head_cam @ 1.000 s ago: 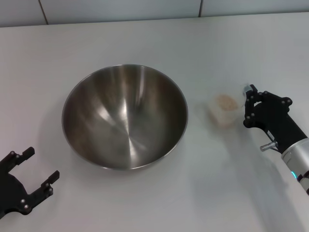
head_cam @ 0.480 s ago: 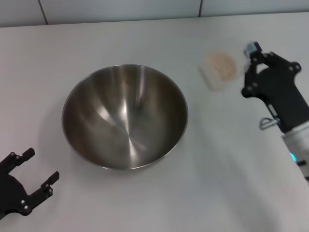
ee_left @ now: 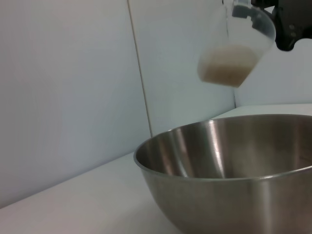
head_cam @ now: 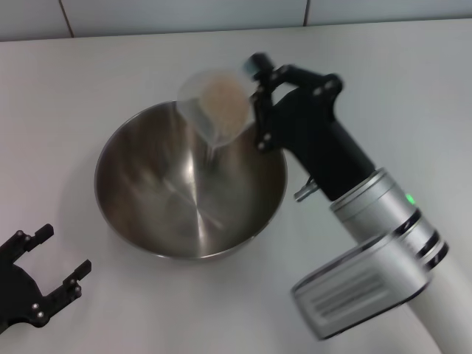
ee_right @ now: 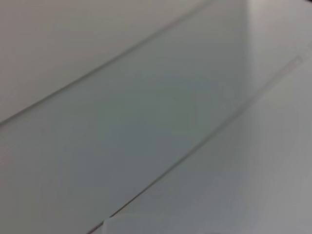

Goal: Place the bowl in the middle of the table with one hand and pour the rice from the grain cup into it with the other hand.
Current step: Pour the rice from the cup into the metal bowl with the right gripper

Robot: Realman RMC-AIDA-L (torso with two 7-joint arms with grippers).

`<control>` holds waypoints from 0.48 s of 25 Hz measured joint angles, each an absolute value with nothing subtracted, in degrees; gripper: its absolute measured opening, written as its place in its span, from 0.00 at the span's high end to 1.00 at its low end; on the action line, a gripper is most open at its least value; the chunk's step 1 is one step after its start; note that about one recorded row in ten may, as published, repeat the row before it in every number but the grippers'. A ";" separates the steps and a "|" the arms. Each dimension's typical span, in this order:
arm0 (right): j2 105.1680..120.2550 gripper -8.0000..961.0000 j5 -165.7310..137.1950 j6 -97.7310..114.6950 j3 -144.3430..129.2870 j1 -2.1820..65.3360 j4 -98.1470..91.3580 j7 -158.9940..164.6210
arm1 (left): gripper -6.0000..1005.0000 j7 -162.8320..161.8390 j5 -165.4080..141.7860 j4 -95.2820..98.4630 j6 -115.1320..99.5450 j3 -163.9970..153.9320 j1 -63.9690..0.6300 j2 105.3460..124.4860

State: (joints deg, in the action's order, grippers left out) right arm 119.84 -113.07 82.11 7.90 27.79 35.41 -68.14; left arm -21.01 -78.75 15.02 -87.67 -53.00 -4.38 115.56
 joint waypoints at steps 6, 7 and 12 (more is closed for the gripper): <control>119.87 0.99 -116.90 80.28 7.58 27.17 36.58 -87.46 | 0.25 -21.01 -78.75 15.03 -87.93 -53.25 -4.50 115.51; 119.87 0.99 -117.31 80.13 7.58 27.14 36.60 -90.03 | 0.25 -21.01 -78.75 15.03 -87.95 -53.39 -4.54 115.50; 119.88 0.99 -118.28 78.02 7.58 27.15 36.31 -102.32 | 0.25 -21.01 -78.75 15.10 -87.98 -53.53 -4.65 115.49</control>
State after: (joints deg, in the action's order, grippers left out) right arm 119.88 -118.28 78.02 7.58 27.15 36.31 -102.32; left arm -21.00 -78.75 15.10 -87.98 -53.53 -4.65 115.49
